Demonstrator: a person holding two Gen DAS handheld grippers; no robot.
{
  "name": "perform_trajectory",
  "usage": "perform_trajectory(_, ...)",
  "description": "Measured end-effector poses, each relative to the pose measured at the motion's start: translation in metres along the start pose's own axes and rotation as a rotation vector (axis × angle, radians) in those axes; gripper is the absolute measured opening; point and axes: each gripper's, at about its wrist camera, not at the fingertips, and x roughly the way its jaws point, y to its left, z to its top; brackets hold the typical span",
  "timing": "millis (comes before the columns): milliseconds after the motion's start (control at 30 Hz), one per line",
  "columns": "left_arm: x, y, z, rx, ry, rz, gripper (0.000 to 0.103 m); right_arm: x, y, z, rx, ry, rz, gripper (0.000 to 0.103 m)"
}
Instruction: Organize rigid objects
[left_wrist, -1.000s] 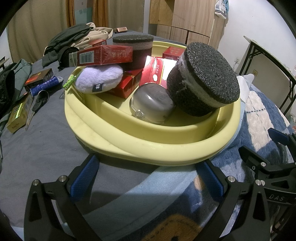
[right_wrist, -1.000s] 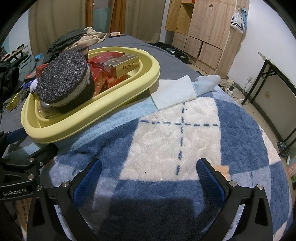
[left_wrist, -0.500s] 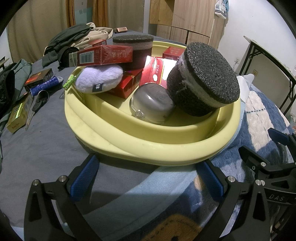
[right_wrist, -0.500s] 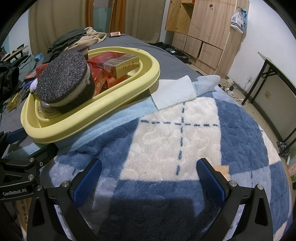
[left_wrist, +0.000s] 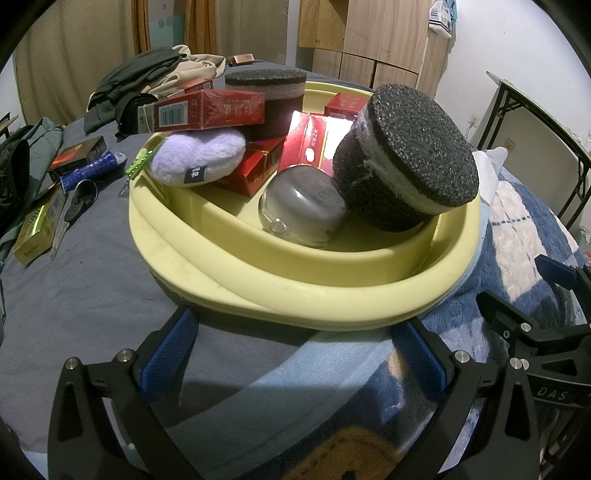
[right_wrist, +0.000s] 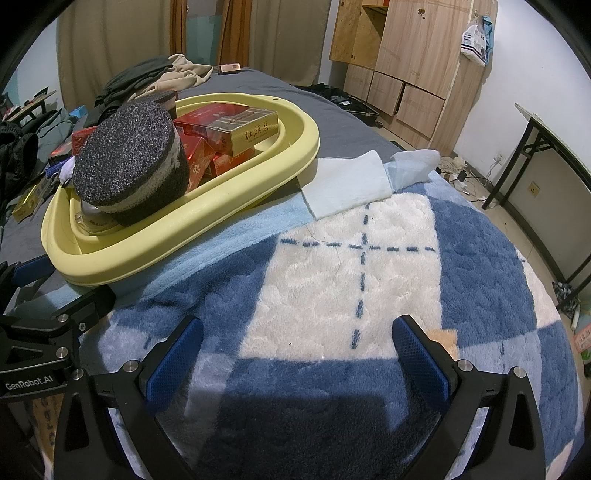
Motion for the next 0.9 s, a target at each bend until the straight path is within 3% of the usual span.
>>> perform_trajectory(900, 0.0012, 0.0019, 0.0, 0.003, 0.0, 0.003, 0.103, 0.0, -0.0001, 0.0, 0.0, 0.0, 0.0, 0.103)
